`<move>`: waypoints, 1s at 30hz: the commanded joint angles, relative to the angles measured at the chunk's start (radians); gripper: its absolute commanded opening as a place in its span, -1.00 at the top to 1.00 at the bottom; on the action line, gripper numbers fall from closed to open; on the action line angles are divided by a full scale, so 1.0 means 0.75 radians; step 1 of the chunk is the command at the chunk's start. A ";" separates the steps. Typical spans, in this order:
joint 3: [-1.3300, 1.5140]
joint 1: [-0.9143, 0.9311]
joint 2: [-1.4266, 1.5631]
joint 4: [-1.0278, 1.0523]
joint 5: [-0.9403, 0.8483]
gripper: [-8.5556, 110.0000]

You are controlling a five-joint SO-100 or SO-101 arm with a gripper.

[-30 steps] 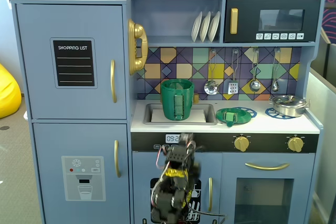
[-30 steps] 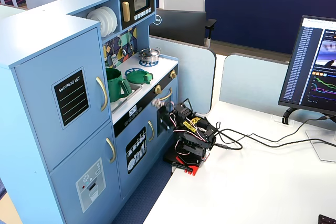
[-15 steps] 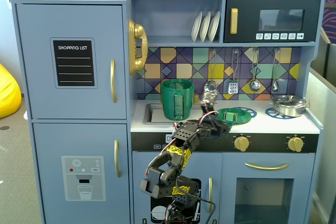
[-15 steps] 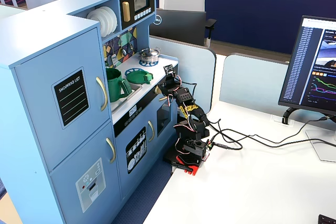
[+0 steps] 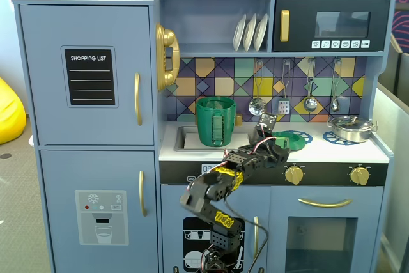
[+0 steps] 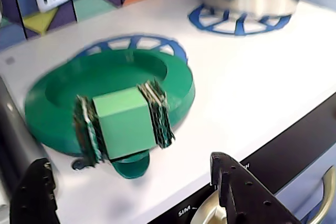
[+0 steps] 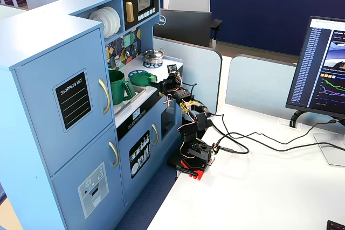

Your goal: Pick up the lid from the counter and put it on the green recipient

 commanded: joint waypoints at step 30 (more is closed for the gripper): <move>-0.493 -0.129 -0.438 -0.061 -0.223 0.86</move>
